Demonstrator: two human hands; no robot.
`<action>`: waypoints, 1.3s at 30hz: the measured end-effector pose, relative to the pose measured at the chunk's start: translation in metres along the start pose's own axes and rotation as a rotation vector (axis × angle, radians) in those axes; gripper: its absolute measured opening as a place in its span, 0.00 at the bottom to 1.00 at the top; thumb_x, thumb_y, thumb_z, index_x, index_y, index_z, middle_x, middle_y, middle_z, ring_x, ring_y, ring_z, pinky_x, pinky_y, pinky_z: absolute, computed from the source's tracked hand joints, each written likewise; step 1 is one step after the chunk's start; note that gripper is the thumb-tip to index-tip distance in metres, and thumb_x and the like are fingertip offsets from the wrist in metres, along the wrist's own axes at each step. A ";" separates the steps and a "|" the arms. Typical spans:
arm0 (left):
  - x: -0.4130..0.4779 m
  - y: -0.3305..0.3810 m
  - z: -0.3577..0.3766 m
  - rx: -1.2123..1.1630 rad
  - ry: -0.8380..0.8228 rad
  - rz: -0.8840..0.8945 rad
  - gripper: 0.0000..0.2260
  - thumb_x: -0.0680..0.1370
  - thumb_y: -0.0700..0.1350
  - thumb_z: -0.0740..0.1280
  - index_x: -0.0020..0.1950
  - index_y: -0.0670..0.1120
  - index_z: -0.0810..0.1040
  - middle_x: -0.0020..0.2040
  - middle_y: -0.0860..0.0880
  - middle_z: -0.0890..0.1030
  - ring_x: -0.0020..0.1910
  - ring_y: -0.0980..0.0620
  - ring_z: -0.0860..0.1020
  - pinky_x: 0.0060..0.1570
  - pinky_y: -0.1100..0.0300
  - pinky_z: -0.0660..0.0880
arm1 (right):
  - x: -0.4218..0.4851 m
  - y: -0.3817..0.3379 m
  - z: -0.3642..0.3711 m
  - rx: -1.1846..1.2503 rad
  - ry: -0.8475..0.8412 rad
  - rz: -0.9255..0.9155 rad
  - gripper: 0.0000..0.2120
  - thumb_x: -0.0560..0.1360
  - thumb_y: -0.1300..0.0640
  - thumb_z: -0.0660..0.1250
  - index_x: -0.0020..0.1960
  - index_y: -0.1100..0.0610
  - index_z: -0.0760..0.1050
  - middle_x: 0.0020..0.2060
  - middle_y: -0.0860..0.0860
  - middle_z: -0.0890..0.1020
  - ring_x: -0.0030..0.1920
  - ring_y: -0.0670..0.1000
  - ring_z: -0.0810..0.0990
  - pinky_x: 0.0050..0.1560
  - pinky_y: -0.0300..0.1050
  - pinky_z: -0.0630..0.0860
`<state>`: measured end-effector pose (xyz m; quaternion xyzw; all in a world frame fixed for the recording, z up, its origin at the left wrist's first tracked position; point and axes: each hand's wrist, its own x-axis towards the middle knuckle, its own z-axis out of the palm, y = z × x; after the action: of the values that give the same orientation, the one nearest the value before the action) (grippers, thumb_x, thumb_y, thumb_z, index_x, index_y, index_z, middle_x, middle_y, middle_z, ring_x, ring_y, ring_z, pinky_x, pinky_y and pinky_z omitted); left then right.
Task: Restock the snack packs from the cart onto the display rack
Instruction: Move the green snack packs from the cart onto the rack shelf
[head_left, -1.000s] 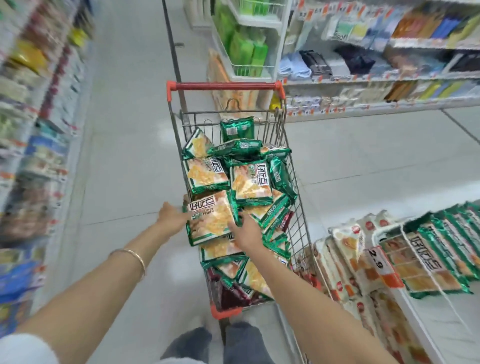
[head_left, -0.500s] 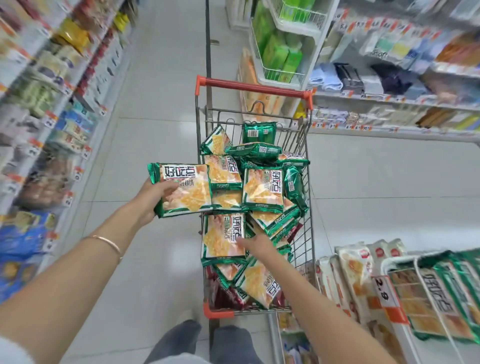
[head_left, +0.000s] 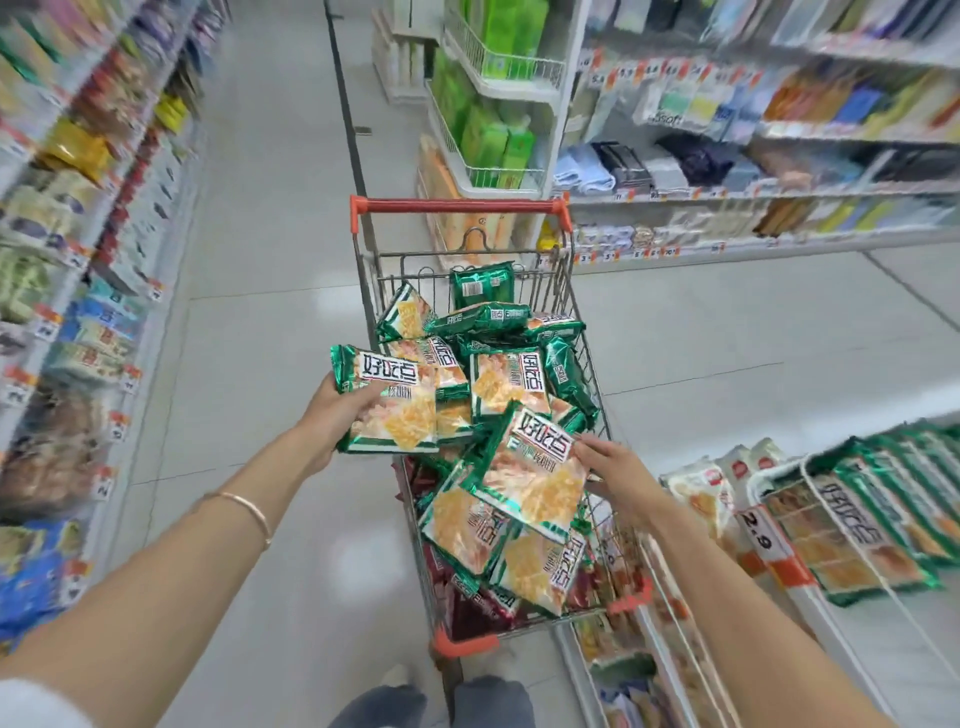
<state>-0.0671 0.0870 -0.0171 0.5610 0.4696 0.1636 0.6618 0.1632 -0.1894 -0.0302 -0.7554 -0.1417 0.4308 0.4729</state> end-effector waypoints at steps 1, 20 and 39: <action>-0.005 0.007 0.013 0.046 -0.058 -0.007 0.28 0.76 0.57 0.72 0.69 0.44 0.67 0.52 0.48 0.82 0.57 0.45 0.77 0.66 0.45 0.71 | -0.005 -0.008 -0.003 0.050 0.000 -0.014 0.11 0.84 0.57 0.60 0.60 0.59 0.78 0.54 0.60 0.83 0.50 0.56 0.84 0.48 0.46 0.82; -0.182 0.057 0.365 0.413 -1.069 0.132 0.22 0.78 0.58 0.65 0.62 0.41 0.74 0.56 0.39 0.81 0.47 0.44 0.81 0.49 0.52 0.77 | -0.213 0.053 -0.158 0.545 0.517 -0.037 0.31 0.68 0.35 0.72 0.61 0.56 0.80 0.47 0.49 0.86 0.46 0.51 0.84 0.51 0.45 0.78; -0.259 -0.061 0.653 0.975 -0.991 0.850 0.50 0.67 0.38 0.79 0.81 0.52 0.51 0.72 0.39 0.70 0.59 0.45 0.77 0.54 0.53 0.78 | -0.250 0.249 -0.379 0.290 0.872 -0.238 0.44 0.68 0.74 0.75 0.74 0.58 0.54 0.62 0.57 0.74 0.40 0.33 0.79 0.33 0.28 0.74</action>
<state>0.3086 -0.5097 -0.0040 0.9235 -0.1124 -0.0894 0.3556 0.2652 -0.6969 -0.0398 -0.7706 0.0461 0.0319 0.6349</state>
